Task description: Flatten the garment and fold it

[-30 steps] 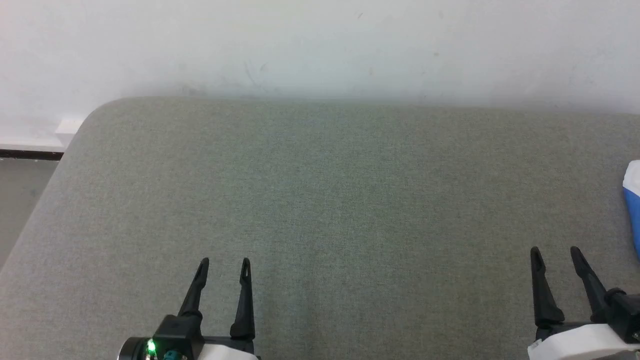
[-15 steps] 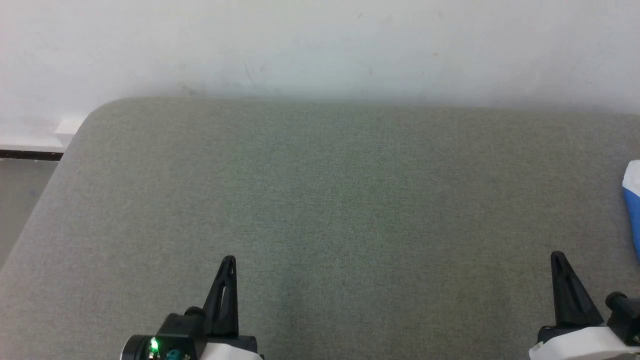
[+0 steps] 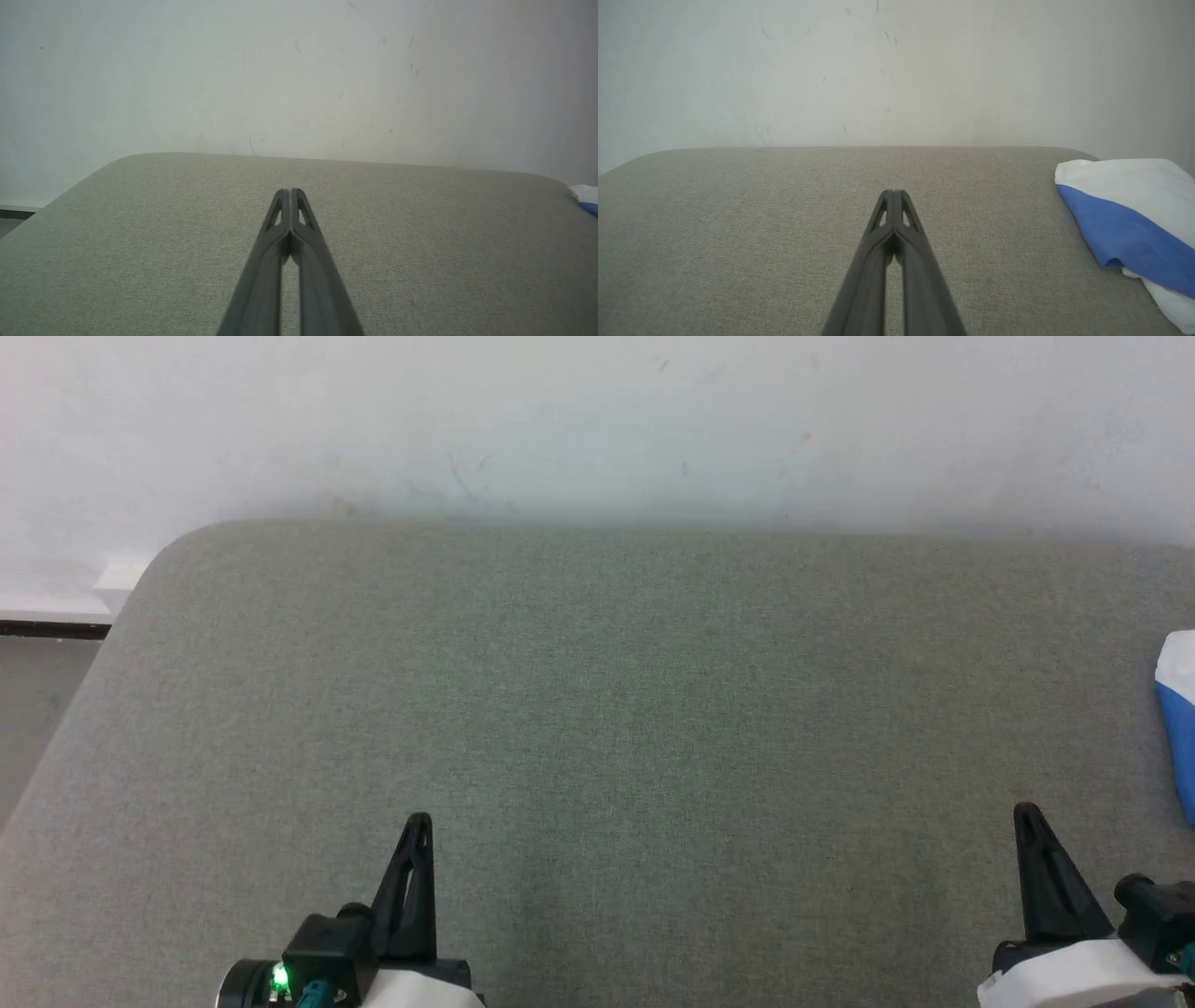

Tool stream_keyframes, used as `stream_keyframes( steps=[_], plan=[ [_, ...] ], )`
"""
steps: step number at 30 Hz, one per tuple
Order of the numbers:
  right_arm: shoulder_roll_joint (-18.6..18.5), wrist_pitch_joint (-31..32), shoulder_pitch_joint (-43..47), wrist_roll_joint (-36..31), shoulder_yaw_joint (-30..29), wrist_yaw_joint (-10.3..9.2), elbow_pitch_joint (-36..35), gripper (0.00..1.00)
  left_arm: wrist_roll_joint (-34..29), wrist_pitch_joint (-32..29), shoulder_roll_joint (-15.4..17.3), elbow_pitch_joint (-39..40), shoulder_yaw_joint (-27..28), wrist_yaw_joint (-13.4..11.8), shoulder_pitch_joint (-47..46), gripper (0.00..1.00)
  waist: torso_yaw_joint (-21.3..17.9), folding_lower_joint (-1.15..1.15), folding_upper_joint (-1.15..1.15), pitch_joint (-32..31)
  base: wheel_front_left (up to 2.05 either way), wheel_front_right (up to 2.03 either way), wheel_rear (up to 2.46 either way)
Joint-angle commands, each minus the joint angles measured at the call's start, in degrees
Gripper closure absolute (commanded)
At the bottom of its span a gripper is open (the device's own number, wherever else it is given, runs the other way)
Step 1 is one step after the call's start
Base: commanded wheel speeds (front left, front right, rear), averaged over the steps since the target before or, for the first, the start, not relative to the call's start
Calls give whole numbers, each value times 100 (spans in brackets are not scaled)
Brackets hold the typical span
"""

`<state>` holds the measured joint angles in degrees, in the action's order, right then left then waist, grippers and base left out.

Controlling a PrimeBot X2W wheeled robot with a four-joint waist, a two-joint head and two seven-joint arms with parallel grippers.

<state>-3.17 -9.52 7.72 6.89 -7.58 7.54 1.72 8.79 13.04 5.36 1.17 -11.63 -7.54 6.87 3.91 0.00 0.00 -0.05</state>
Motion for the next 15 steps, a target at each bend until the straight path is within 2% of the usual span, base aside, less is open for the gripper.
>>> stream_keyframes(
  steps=[1, 15],
  plan=[
    [5, 28, -70, -47, 10, -1, -19, 100, -84, -28, -26, -5, 43, 42, -77, 100, -4, 0, 0, 0, 0, 0, 0],
    [8, 146, -160, -129, 106, -1, -39, 100, -186, -192, -55, -20, 187, 133, -156, 100, -53, 0, 0, 1, 0, 0, 0]
  ],
)
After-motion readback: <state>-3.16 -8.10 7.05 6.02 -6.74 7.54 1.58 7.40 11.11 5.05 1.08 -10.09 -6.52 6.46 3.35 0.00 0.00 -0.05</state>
